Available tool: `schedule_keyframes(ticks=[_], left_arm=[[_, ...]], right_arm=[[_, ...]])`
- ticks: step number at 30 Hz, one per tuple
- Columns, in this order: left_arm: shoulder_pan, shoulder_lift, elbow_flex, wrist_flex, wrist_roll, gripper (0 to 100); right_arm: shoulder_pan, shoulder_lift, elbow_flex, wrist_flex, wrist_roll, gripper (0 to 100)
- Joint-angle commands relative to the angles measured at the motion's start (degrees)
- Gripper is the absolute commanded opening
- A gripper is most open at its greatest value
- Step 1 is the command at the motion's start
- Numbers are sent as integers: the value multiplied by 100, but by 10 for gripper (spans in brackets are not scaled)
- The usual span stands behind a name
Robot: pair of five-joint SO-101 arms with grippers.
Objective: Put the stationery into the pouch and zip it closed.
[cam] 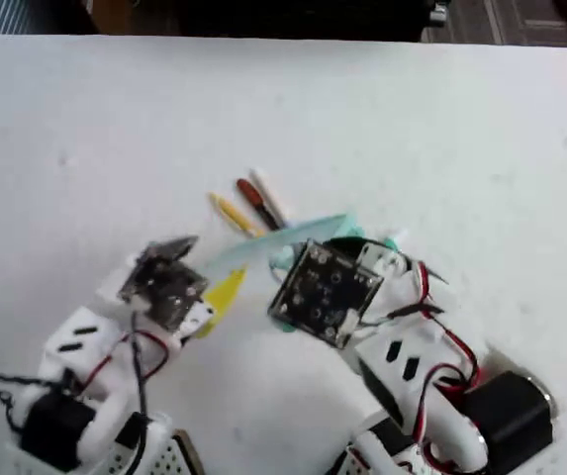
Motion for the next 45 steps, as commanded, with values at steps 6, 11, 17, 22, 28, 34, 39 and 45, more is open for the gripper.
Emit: schedule_keyframes(ticks=[6,11,17,22,28,34,39,45], left_arm=[[-585,-1684,88,352,756,252],[-444,-1657,-18,510,624,252],[92,-1657,-844,1486,-273,294],[549,-1631,-492,1591,-369,312],[558,-1631,-193,905,-334,311],[532,-1631,1099,-422,-325,308],[567,-1631,1574,-976,-325,286],[576,-1640,1741,-1582,290,159]], right_arm=[[119,488,-211,-840,-554,16],[-66,848,-237,-1095,-563,16],[-426,963,-246,-1262,-554,16],[-426,971,-211,-1385,-563,16],[-488,963,-220,-1358,-563,16],[-875,963,-229,-1244,-563,16],[-892,963,-246,-1262,-563,16],[-822,963,-255,-1692,-563,16]])
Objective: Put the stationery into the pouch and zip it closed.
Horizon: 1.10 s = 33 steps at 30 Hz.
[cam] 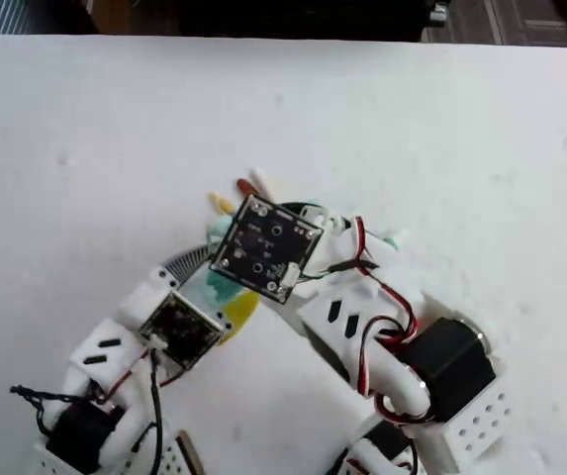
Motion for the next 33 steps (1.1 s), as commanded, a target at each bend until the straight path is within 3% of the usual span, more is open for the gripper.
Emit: schedule_keyframes(ticks=[1,4,10,15,22,29,33], left_arm=[[75,-4,-26,-615,888,126],[75,-4,-26,-941,1547,71],[22,-4,-9,-1037,2374,72],[-66,-13,378,-1037,2224,72],[-75,-22,299,-607,1978,72],[-374,-22,202,-501,1987,72],[-338,-22,220,-501,1987,72]], right_arm=[[48,31,-255,-435,-70,16],[48,40,-246,-655,-396,16],[48,4,-237,-488,-580,16],[57,4,-132,400,-554,16],[57,-207,422,822,-580,27],[4,-1349,1336,954,-598,348],[-576,-1921,1793,690,-598,313]])
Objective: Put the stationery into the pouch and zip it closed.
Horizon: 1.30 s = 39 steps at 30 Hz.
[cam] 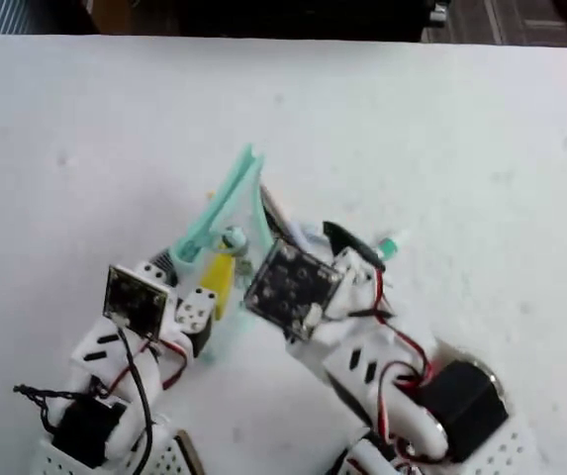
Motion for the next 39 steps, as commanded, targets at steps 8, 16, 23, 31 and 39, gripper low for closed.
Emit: schedule_keyframes(ticks=[8,16,23,31,39], left_arm=[[-48,13,-132,123,-53,72],[-48,13,-123,132,-53,72],[-57,13,-123,132,-53,72],[-57,13,-123,132,-53,72],[-48,13,-123,132,-53,72]], right_arm=[[-831,-13,580,-1499,-35,286],[-804,725,554,-2404,-35,284],[-268,1165,554,-2791,-35,272],[-558,901,536,-3090,18,108],[-611,1358,563,-3108,18,130]])
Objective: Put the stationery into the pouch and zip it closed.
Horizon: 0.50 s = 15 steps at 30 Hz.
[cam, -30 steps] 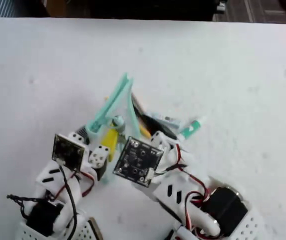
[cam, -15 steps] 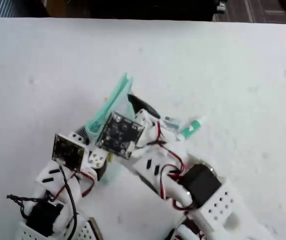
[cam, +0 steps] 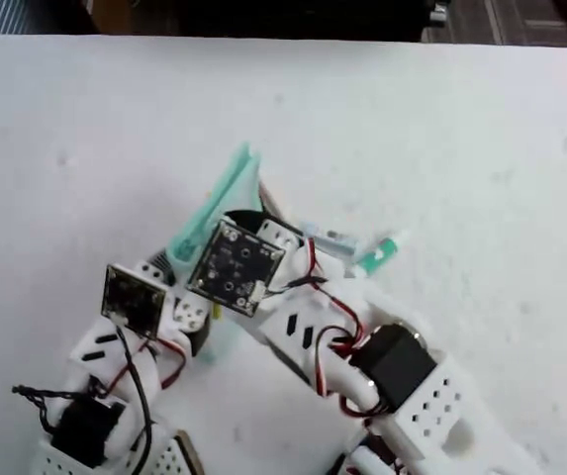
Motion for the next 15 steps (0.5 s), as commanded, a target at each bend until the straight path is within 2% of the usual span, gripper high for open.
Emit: schedule_keyframes(ticks=[1,7,11,15], left_arm=[[-4,13,-123,105,-62,72],[-4,13,-123,105,-62,72],[-13,13,-123,105,-62,77],[-48,13,-202,422,-26,202]], right_arm=[[-75,251,-79,-171,18,129],[-66,-180,-97,-505,35,13],[-4,-558,-70,-470,35,17],[409,-637,-88,-338,26,17]])
